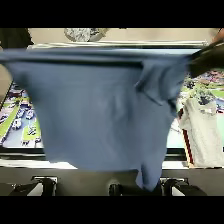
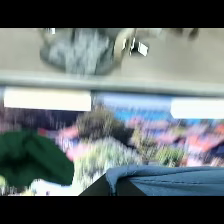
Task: Fold the shirts.
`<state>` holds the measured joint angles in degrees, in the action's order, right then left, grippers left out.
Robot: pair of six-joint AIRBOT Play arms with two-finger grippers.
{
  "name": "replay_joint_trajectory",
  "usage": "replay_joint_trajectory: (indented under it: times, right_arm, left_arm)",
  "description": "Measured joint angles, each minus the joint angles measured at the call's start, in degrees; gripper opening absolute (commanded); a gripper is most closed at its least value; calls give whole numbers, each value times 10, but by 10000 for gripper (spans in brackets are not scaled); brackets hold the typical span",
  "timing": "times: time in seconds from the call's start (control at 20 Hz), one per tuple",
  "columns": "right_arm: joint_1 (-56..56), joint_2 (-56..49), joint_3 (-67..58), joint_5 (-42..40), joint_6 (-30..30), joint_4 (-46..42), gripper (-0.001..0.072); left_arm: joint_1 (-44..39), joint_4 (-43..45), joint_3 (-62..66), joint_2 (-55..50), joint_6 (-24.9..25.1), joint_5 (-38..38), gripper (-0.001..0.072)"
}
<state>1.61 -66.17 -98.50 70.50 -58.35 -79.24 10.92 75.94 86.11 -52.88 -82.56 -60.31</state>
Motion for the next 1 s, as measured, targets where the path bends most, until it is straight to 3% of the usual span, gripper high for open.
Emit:
replay_joint_trajectory:
  times: [0.25, 0.5, 0.55, 0.6, 0.65, 0.7, 0.75, 0.9, 1.0]
  right_arm:
    - [0, -245, 0, -41, -53, 110, 41]
    - [-5, -371, 0, -85, -92, 215, 41]
    - [-7, -381, 0, -91, -95, 226, 64]
    - [-8, -389, 0, -95, -97, 233, 216]
    - [-6, -391, 0, -95, -99, 238, 391]
    - [0, -387, -1, -92, -98, 244, 552]
    - [9, -379, -1, -81, -92, 245, 584]
    - [53, -337, -1, 10, -62, 206, 488]
    - [85, -313, 6, 92, -45, 142, 485]
  left_arm:
    - [0, 22, -67, -186, 12, 38, 32]
    - [0, -7, -76, -319, 13, 44, 34]
    - [0, -20, -77, -335, 11, 38, 105]
    - [0, -34, -77, -347, 5, 29, 302]
    - [2, -45, -74, -355, 0, 20, 451]
    - [5, -56, -67, -361, -4, 1, 511]
    - [11, -63, -57, -366, -6, -25, 511]
    - [45, -74, -45, -364, -6, -120, 508]
    - [73, -79, -75, -346, -6, -174, 491]
